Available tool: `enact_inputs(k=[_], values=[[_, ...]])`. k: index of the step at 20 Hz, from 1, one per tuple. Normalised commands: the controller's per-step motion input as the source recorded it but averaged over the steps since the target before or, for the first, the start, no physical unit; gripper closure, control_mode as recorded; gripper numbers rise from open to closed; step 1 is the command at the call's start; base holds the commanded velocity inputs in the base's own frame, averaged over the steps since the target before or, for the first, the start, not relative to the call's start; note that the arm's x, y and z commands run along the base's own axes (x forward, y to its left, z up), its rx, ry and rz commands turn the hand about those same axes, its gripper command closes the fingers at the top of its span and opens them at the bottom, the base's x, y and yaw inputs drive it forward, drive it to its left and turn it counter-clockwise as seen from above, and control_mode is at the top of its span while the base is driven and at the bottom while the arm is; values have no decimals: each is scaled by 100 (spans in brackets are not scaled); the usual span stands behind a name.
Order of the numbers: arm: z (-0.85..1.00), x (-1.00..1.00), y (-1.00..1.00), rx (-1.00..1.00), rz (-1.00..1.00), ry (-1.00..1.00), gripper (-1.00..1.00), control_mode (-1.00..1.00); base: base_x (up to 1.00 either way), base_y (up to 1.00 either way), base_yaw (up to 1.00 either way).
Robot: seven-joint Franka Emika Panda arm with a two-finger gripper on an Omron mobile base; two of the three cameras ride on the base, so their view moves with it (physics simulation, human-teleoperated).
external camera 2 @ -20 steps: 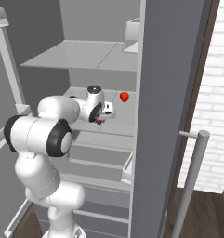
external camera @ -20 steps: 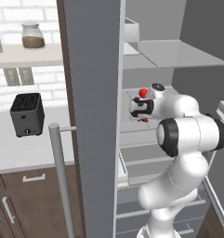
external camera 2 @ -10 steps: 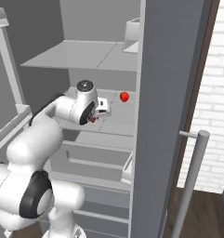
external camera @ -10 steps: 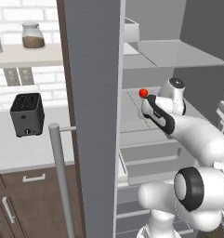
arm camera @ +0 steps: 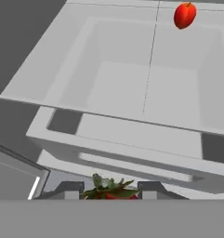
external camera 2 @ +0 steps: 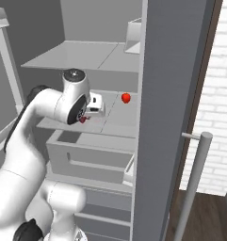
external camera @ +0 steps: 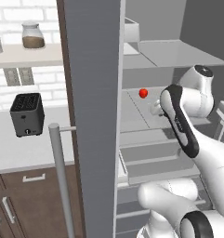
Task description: Take the strawberry from the fridge and place it on top of the pancake, located on the dining counter.
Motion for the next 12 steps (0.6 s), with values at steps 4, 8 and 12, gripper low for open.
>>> enact_inputs(k=[4,8,12], values=[[12,-100,13,-10,-6,-27,100,-100,0,0,0],[15,-93,1,-2,-14,-1,100,-100,0,0,0],[8,-93,6,0,-10,0,100,-100,0,0,0]])
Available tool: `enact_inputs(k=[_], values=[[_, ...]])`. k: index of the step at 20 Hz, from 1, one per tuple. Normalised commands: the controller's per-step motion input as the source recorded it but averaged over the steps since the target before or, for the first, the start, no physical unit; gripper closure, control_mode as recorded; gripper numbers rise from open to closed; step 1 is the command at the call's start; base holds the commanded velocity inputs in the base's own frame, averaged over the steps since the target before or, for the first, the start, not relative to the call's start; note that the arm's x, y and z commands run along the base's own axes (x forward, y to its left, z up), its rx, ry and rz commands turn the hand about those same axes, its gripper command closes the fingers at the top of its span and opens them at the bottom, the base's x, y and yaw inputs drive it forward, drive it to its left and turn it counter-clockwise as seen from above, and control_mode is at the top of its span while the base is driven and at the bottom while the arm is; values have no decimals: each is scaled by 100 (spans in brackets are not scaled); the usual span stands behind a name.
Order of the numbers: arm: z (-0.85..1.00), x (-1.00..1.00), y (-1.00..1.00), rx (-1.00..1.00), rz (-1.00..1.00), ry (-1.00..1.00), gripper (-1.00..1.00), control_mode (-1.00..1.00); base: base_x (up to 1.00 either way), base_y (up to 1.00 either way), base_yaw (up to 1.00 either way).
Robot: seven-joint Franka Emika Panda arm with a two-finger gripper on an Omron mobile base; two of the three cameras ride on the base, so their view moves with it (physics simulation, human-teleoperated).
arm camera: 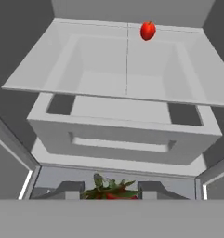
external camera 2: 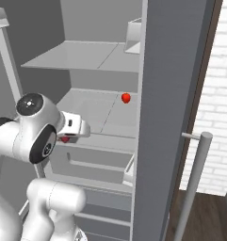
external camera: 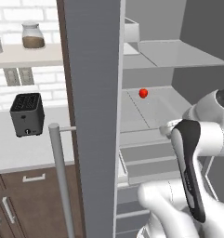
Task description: Take the strawberry from the fridge and place it on top of the pancake, located on the dining counter.
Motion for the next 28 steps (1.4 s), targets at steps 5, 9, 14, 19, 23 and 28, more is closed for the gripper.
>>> enact_inputs(k=[5,9,14,19,23,28], values=[[8,-50,15,0,-5,0,100,100,-40,2,-2],[0,0,0,0,0,0,100,100,-100,0,-3],[0,0,0,0,0,0,100,100,-100,0,-1],[0,0,0,0,0,0,100,100,-100,-1,22],[0,0,0,0,0,0,100,100,-56,-14,88],[0,0,0,0,0,0,100,100,-27,-4,100]])
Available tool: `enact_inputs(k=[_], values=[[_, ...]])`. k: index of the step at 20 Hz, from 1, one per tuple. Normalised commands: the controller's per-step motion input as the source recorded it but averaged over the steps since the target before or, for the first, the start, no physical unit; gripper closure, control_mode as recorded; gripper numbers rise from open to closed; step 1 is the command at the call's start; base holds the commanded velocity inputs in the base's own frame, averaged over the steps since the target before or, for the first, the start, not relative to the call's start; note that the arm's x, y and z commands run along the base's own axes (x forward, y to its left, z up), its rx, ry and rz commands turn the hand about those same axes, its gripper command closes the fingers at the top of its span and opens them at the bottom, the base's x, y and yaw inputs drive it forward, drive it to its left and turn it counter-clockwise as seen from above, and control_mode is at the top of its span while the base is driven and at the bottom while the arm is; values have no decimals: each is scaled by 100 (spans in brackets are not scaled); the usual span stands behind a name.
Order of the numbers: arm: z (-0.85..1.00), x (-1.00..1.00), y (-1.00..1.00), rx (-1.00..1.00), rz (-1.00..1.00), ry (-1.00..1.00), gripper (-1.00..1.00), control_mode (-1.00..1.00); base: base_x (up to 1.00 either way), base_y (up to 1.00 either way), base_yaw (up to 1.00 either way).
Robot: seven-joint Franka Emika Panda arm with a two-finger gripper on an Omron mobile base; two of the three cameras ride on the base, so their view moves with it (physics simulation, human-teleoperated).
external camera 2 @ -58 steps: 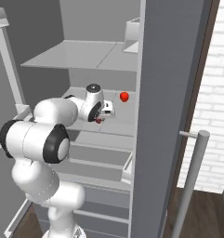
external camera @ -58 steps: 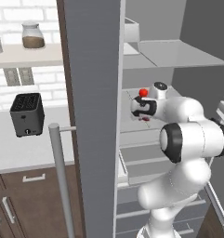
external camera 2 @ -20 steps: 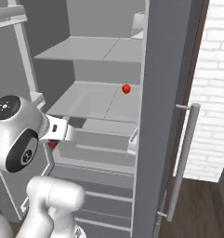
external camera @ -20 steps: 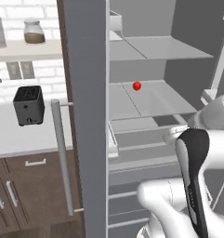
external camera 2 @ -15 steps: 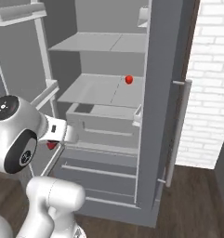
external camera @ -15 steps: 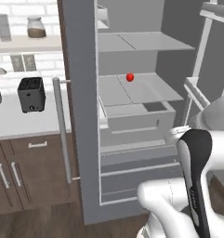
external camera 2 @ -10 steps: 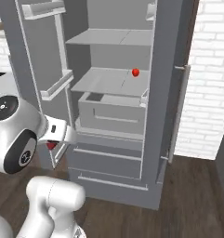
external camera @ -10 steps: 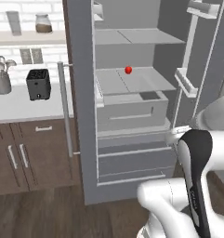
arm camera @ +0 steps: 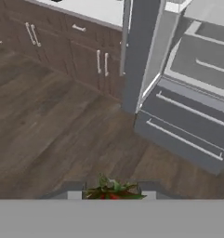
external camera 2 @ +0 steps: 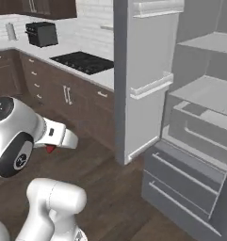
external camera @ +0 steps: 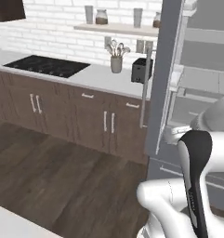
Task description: Take the strawberry from the fridge and place it on top of the pancake, located on the dining counter.
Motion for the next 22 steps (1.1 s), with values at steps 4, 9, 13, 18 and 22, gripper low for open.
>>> enact_inputs(k=[4,9,13,18,22], values=[[0,0,0,0,0,0,100,100,-21,0,100],[0,0,0,0,0,0,100,100,-50,-4,96],[0,0,0,0,0,0,100,100,-99,30,68],[0,0,0,0,0,0,100,100,-61,100,23],[0,0,0,0,0,0,100,100,-21,100,12]])
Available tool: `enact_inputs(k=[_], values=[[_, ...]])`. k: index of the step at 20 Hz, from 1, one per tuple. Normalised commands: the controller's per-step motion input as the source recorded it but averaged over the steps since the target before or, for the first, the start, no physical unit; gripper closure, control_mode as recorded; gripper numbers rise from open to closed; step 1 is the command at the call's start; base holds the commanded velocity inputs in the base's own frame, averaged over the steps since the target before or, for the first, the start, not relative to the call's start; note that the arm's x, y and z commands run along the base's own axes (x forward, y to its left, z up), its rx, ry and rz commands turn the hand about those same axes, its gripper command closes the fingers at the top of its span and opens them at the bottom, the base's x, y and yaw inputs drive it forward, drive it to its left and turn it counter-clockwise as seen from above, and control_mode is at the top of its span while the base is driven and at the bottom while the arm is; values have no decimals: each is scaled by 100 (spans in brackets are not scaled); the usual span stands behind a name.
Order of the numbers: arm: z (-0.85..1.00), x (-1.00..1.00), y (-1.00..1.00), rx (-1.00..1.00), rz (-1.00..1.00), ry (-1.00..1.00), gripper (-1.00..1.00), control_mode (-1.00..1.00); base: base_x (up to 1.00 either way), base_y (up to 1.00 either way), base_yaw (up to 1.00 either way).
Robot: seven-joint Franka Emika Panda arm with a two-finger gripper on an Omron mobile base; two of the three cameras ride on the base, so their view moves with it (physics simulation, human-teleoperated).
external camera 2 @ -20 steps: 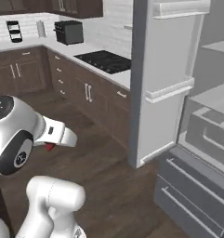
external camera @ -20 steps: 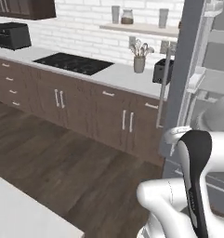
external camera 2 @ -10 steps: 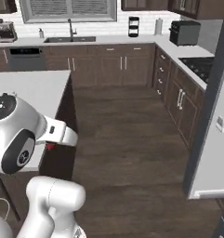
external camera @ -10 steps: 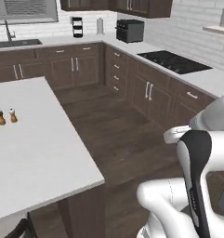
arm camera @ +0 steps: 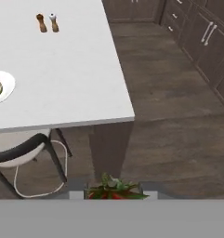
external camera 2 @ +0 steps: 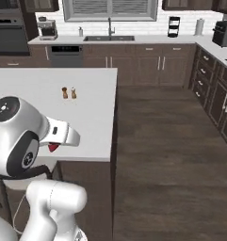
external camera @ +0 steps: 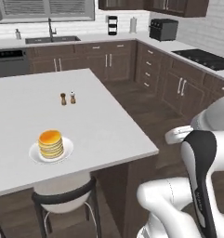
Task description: Take the strawberry from the fridge and place it on top of the pancake, located on the dining counter.
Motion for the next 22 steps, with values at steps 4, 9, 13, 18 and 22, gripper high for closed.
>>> enact_inputs(k=[4,9,13,18,22], values=[[0,0,0,0,0,0,100,100,-4,100,9],[0,0,0,0,0,0,100,100,-20,100,13],[0,0,0,0,0,0,100,100,12,100,24],[0,0,0,0,0,0,100,100,42,-11,24],[0,0,0,0,0,0,100,100,42,-67,12]])
